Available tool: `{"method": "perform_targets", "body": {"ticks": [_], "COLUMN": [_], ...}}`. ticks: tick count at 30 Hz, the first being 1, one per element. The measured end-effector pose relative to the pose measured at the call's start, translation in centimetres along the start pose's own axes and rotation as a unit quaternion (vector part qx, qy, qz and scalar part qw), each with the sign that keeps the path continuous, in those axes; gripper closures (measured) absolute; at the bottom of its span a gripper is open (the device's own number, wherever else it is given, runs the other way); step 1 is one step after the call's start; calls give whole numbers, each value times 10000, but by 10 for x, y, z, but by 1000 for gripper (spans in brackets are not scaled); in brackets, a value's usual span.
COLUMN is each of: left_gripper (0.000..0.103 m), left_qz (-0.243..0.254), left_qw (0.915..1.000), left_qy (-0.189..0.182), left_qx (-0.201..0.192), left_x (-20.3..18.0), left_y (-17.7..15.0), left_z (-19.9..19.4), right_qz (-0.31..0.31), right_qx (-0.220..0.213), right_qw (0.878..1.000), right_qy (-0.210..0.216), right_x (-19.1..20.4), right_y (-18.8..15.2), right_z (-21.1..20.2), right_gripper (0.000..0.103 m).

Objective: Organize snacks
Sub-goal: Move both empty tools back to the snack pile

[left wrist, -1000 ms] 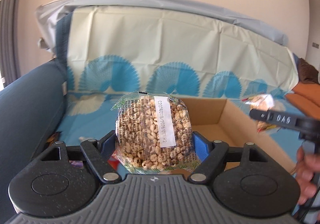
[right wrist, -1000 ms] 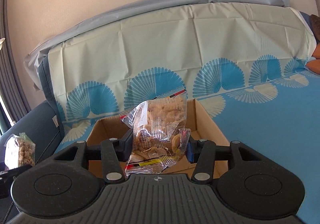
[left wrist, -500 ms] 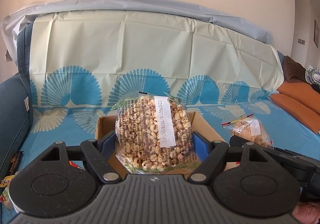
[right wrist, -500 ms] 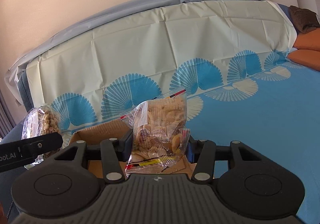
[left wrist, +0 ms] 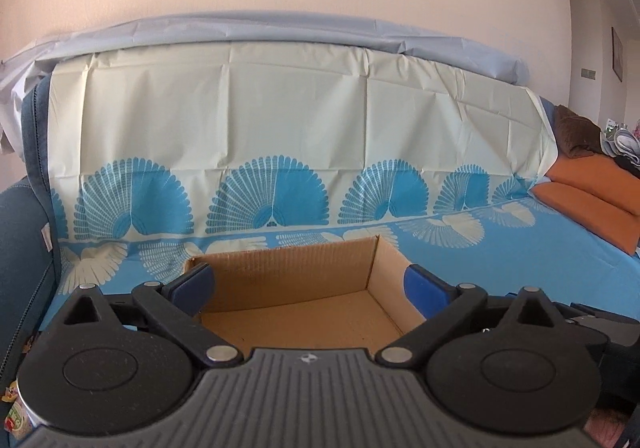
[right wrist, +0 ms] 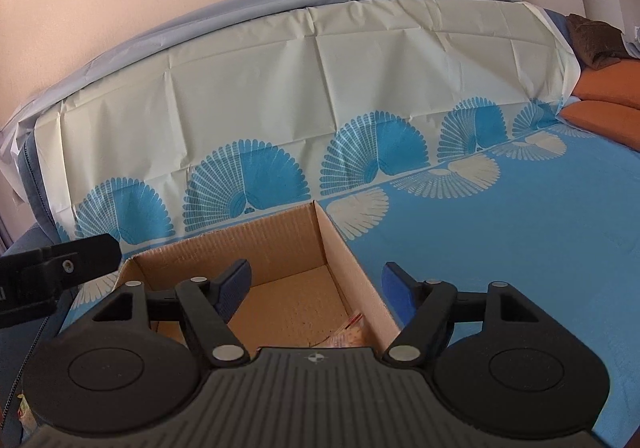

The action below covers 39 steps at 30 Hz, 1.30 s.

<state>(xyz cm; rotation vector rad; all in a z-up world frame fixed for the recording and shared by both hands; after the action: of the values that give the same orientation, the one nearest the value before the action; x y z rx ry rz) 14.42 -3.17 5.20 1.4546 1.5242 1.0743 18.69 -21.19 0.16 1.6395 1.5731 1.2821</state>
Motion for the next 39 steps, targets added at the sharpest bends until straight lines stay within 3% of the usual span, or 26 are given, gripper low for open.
{"method": "perform_targets", "body": {"ticks": [4,8,14,17,19,24,29,34,36,39], "left_gripper": [2,2,2,15,36,55,56,56,56,56], "left_qz": [-95,-323,-317,-464,-467,-36,748,579,193,-350], "left_qw": [9997,9994,9993,9987,9984,9992,9955,9935,9918,9916], "left_qy": [77,77,154,71,44,69,266,530,643,764], "left_qx": [-197,-31,124,214,313,381,523,829,1092,980], "left_x": [14,36,70,90,103,141,186,235,252,272], "left_y": [-7,-19,-38,-47,-53,-74,-106,-149,-162,-161], "left_z": [-16,-30,-48,-55,-59,-70,-78,-74,-69,-72], "right_qz": [-56,109,-57,-152,-244,-406,-784,-1057,-1261,-1458], "right_qx": [-101,-288,-585,-452,-383,-207,-155,-111,-66,90], "right_qw": [9999,9991,9975,9977,9979,9961,9912,9812,9751,9657], "right_qy": [-34,279,393,483,470,761,1060,1608,1822,2149], "right_x": [5,10,23,31,38,65,106,149,168,194], "right_y": [-2,-2,-5,-9,-13,-23,-36,-52,-63,-77], "right_z": [-1,-5,-12,-11,-12,-18,-30,-46,-51,-57], "right_gripper": [29,24,23,23,23,23,23,33,39,52]}}
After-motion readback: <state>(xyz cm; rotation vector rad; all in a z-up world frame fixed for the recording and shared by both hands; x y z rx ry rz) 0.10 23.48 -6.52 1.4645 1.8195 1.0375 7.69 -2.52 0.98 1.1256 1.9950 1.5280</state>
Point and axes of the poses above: each gripper's, at about its wrist camera, not at the fingertips, and z roughly the way its jaws point, x to its left, y to its top, the point moved 4 cm from there along z, roughly the way its jaws point, and after that the axes turned 2 degrees about z, right-handed, at the moved point
